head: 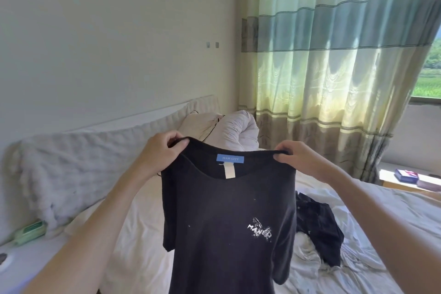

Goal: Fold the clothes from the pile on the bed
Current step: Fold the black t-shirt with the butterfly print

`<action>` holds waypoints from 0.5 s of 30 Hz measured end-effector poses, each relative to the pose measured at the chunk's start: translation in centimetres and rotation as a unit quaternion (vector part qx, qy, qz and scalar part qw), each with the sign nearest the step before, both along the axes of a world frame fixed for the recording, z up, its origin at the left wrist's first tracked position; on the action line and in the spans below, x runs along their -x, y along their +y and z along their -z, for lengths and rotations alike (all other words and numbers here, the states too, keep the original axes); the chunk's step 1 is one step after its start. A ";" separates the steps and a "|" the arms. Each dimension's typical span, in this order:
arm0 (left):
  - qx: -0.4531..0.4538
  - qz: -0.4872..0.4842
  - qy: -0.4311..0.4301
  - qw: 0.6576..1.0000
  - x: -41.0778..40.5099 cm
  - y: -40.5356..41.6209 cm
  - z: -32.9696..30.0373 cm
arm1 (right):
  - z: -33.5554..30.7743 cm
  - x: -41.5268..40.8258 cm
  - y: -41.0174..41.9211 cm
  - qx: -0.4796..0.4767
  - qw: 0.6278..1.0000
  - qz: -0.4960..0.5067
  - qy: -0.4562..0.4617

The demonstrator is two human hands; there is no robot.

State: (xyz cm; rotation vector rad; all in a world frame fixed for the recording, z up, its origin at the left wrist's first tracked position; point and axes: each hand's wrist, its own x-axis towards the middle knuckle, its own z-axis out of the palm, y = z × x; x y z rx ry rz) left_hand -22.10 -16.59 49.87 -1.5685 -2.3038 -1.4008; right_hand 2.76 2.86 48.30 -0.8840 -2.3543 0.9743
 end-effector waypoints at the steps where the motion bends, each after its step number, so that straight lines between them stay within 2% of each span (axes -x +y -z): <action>1: -0.027 -0.009 -0.008 1.000 0.1 0.0 -0.1 | 0.0 0.0 -0.2 0.026 0.999 -0.012 0.028; 3: -0.109 -0.030 -0.028 0.993 0.4 0.0 -0.4 | -0.4 0.1 -0.3 0.014 0.995 -0.016 0.096; 5: -0.179 -0.026 -0.034 0.983 0.4 0.0 -0.9 | -1.4 0.0 -0.1 -0.095 0.982 0.036 0.162; 7: -0.142 -0.018 -0.007 0.990 0.2 0.2 -1.1 | -2.4 -0.1 0.0 -0.170 0.967 0.069 0.176; 10: -0.038 0.007 -0.033 0.999 0.7 0.4 -0.2 | -1.7 0.0 0.7 -0.184 0.980 0.042 0.071; 11: -0.031 0.024 -0.059 0.997 1.0 0.3 0.1 | -1.1 -0.1 1.1 -0.145 0.987 0.023 0.060; 13: -0.011 0.058 -0.096 0.994 1.5 -0.1 0.3 | -0.6 -0.5 1.2 0.035 0.993 -0.052 0.101; 15: 0.030 0.116 -0.130 0.984 1.8 -0.6 0.3 | -0.8 -1.2 1.6 0.199 0.959 -0.127 0.159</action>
